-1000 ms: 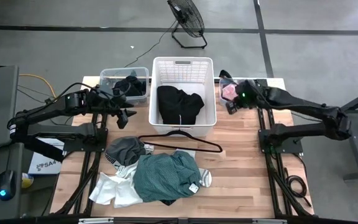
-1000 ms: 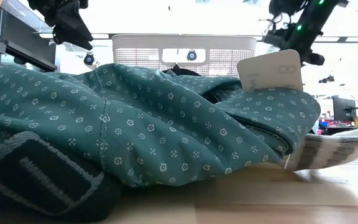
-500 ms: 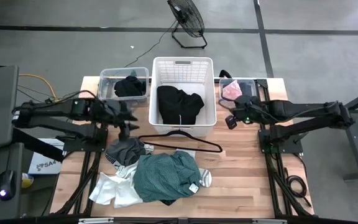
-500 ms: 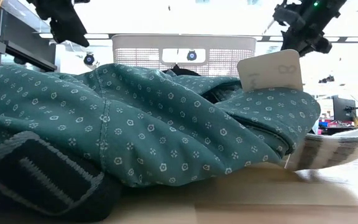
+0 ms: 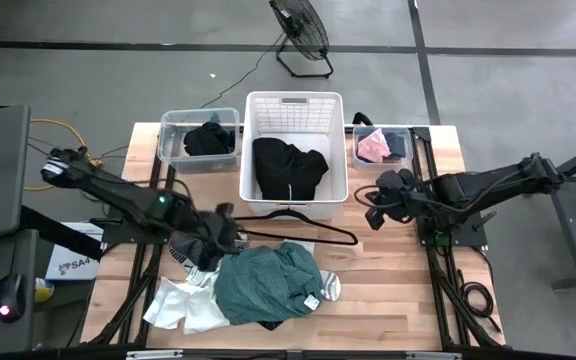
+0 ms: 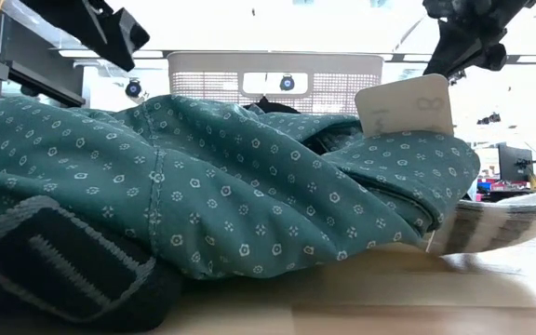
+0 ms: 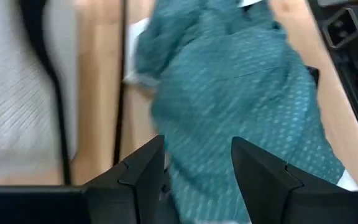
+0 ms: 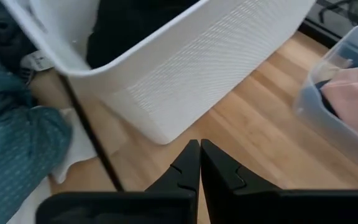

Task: Pick & Place Cloths
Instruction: Put the blue green polo shirt into the white laundry basket

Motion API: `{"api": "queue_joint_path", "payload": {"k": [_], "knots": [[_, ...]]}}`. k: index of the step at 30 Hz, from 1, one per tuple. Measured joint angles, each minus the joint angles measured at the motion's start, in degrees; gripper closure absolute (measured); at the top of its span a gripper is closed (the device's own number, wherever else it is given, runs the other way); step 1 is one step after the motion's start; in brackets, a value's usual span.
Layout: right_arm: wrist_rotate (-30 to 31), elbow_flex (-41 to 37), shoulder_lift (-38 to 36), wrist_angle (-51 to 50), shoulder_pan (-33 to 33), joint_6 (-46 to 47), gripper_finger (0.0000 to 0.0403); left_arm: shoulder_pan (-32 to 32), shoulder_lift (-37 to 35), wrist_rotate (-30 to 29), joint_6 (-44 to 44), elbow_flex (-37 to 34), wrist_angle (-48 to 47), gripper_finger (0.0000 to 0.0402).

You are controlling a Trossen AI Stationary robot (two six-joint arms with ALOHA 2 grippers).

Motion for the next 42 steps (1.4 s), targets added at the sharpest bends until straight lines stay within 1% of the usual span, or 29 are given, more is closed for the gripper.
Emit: {"api": "queue_joint_path", "payload": {"k": [3, 6, 8, 12, 14, 17, 19, 23, 26, 37, 40, 42], "knots": [[0.0, 0.0, 0.0, 0.0, 2.2, 1.2, 0.0399, -1.6, 3.9, -0.1, 2.8, 0.0, 5.2, 0.022], [0.0, 0.0, 0.0, 0.0, 4.6, 2.7, 0.0399, -1.8, 7.1, 0.0, 3.1, 0.0, 10.4, 0.0201], [0.0, 0.0, 0.0, 0.0, 6.3, 3.7, 0.0399, -1.8, 9.3, 0.8, 3.1, 0.1, 14.1, 0.0177], [0.1, 0.0, 0.0, 0.0, 9.2, 5.3, 0.0399, -1.8, 13.2, 2.0, 3.1, 0.4, 20.2, 0.0109], [0.4, 0.0, 0.0, 0.0, 10.5, 6.2, 0.0399, -1.8, 15.0, 2.6, 3.1, 1.1, 20.7, 0.0079], [1.2, -0.4, 0.0, 0.2, 12.4, 6.9, 0.0399, -1.8, 18.2, 2.5, 3.6, 2.9, 21.4, 0.0048], [2.2, -1.0, 0.0, 0.4, 13.5, 7.1, 0.0399, -1.8, 20.1, 2.0, 4.7, 3.8, 20.8, 0.0039], [3.1, -2.5, 0.0, 0.4, 14.6, 8.8, 0.0399, -1.7, 23.5, -1.9, 5.2, 5.0, 19.8, 0.0038], [3.0, -3.3, 0.1, 0.4, 14.6, 9.8, 0.0399, -1.7, 25.4, -3.5, 5.2, 5.2, 20.2, 0.004], [3.1, -3.6, 0.1, 0.7, 14.6, 9.9, 0.0399, -1.7, 30.2, -3.9, 4.6, 5.2, 20.7, 0.0042], [3.1, -3.6, 0.1, 0.7, 14.6, 9.9, 0.0399, -1.7, 30.2, -3.6, 4.4, 5.2, 20.9, 0.0061], [3.1, -3.6, 0.1, 0.8, 14.6, 9.9, 0.0398, -1.7, 30.0, -3.5, 4.4, 5.2, 21.3, 0.0091]]}}
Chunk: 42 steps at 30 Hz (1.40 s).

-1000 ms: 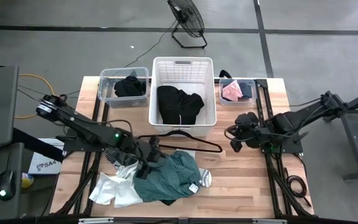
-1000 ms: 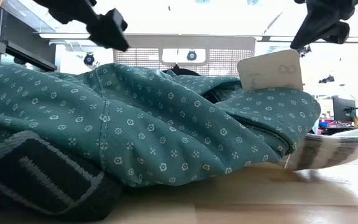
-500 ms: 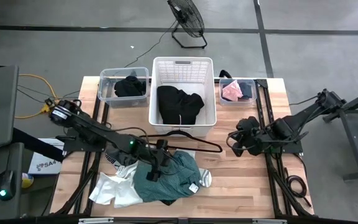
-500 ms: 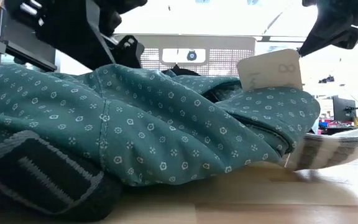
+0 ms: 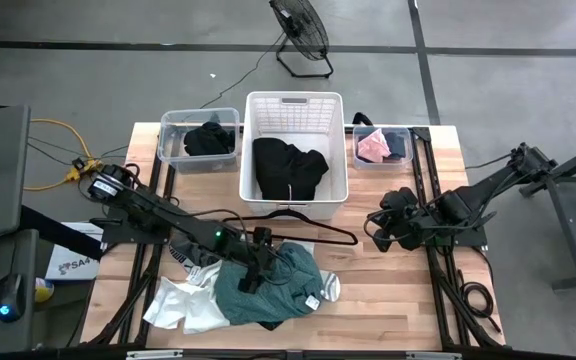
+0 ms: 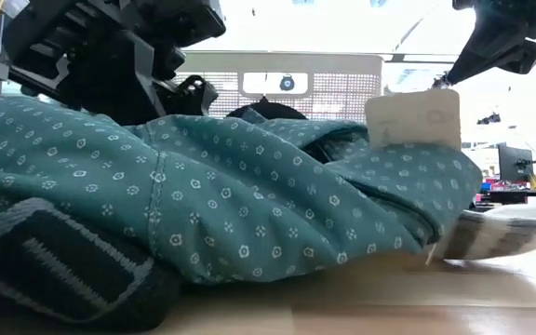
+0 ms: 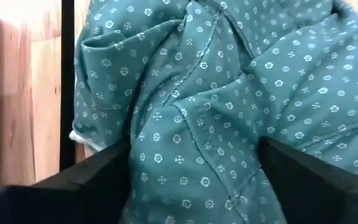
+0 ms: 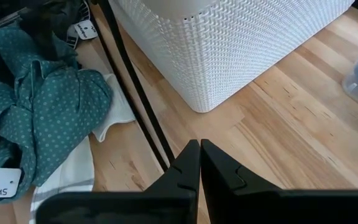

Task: Pick & Place Cloths
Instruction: Put the blue green polo shirt into the white laundry basket

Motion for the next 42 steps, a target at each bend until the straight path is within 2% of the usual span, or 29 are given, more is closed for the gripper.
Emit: {"api": "queue_joint_path", "payload": {"k": [4, 9, 10, 14, 17, 23, 31, 37, 42], "knots": [[0.0, 0.0, 0.0, 0.3, 0.0, 0.0, 0.0398, 0.0, -0.5, 0.6, 0.2, 0.9, 0.2, 0.0188], [0.0, 0.0, 0.0, 0.9, 0.0, 0.0, 0.0398, 0.0, -0.5, 0.8, 0.2, 2.6, -2.8, 0.0361], [0.0, 0.0, 0.0, 0.9, 0.0, 0.0, 0.0398, 0.0, -0.5, 0.8, 0.2, 2.7, -3.1, 0.0376], [0.0, 0.0, 0.0, 0.9, 0.0, 0.0, 0.0398, -0.1, -0.4, 0.5, 0.4, 5.0, -4.5, 0.0379], [0.0, 0.0, 0.0, 0.9, 0.0, 0.0, 0.0398, -0.1, -0.4, 0.4, 1.2, 9.1, -9.3, 0.0379], [0.0, 0.0, 0.0, 0.9, 0.0, 0.0, 0.0398, -0.1, -0.4, -0.3, 3.9, 22.8, -25.0, 0.038], [0.0, 0.0, 0.0, 1.1, 0.0, 0.0, 0.0398, -0.2, -0.4, -3.2, 8.3, 40.7, -39.9, 0.038], [0.1, 0.0, 0.0, 1.1, 0.0, 0.0, 0.0398, 0.0, -0.4, -9.2, 11.1, 54.1, -48.3, 0.038], [1.0, 0.0, 0.0, 1.1, 0.0, 0.0, 0.0398, 0.0, -0.5, -17.7, 15.0, 64.0, -50.6, 0.038]]}}
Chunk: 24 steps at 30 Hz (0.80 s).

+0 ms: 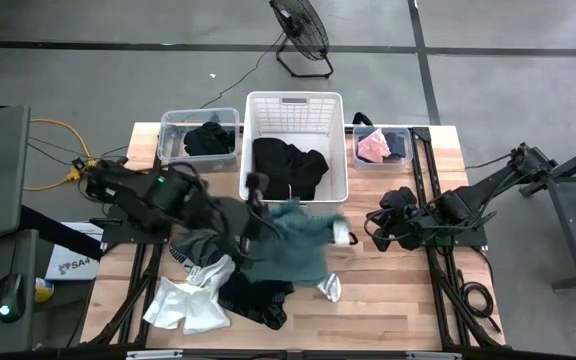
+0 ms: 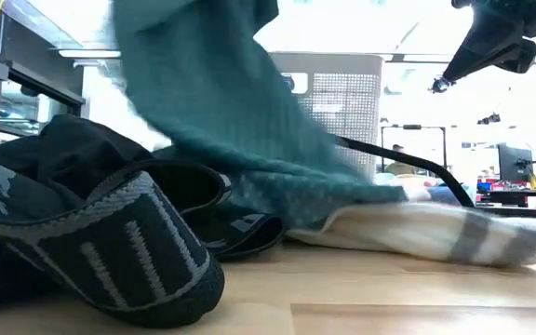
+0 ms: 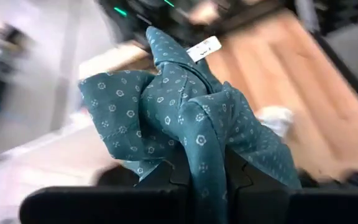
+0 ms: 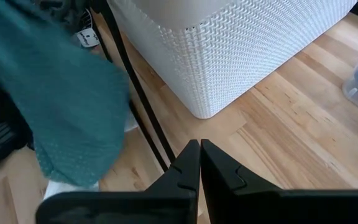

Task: Pick & Place Cloths
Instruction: Put the blue green polo shirt into the white laundry basket

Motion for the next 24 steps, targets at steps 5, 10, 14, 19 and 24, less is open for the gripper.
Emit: {"api": "queue_joint_path", "payload": {"k": [5, 10, 14, 19, 24], "knots": [[0.3, 0.0, 0.0, 0.0, 0.0, -0.2, 0.0398, 0.0, 0.0, -11.5, 6.7, 7.8, 1.8, 0.038], [0.3, 0.0, 0.0, 0.0, 0.0, -0.2, 0.0398, 0.0, 0.0, -19.0, 16.6, 13.3, 9.9, 0.038], [0.5, 0.0, 0.0, 0.0, 0.0, -0.4, 0.0398, 0.0, 0.0, -23.0, 27.1, 14.6, 20.4, 0.038], [0.5, 0.0, 0.0, 0.1, 0.0, -0.4, 0.0398, 2.7, 0.0, -26.9, 41.9, 14.2, 34.5, 0.038], [0.5, 0.0, 0.0, 0.1, 0.0, -0.4, 0.0398, 9.0, 0.7, -24.8, 46.8, 13.9, 41.2, 0.038]]}}
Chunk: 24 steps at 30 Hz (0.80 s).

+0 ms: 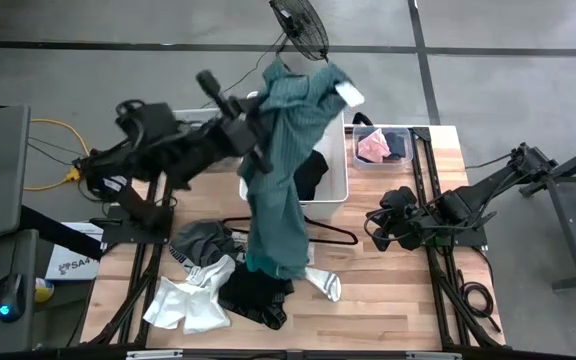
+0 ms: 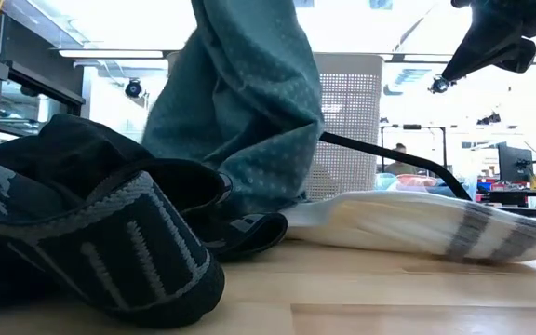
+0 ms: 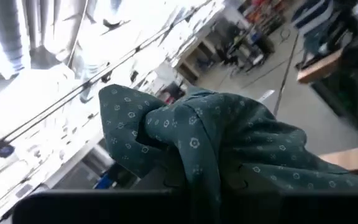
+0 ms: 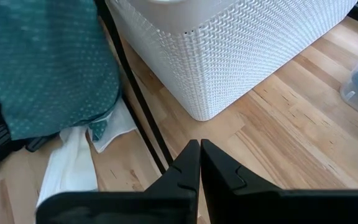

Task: Pick & Place Cloths
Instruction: Put the blue green polo shirt into the white laundry basket

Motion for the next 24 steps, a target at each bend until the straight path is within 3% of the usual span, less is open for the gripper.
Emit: {"api": "queue_joint_path", "payload": {"k": [5, 9, 19, 24], "knots": [[0.0, 0.0, 0.0, 0.0, 0.0, 0.0, 0.0398, 5.9, -0.1, 4.6, -8.9, 0.0, -8.0, 0.038], [0.0, 0.0, 0.0, 0.0, 0.0, -0.1, 0.0398, 6.1, 0.0, 6.2, -15.0, 0.0, -15.6, 0.038], [0.1, 0.0, 0.0, 1.3, 0.0, -0.5, 0.0398, -5.9, -0.2, 6.7, -35.4, 0.0, -38.3, 0.038], [1.7, -1.7, 2.8, 17.3, 0.6, -13.9, 0.0398, -10.4, 0.3, 1.7, -34.9, -0.1, -37.8, 0.038]]}}
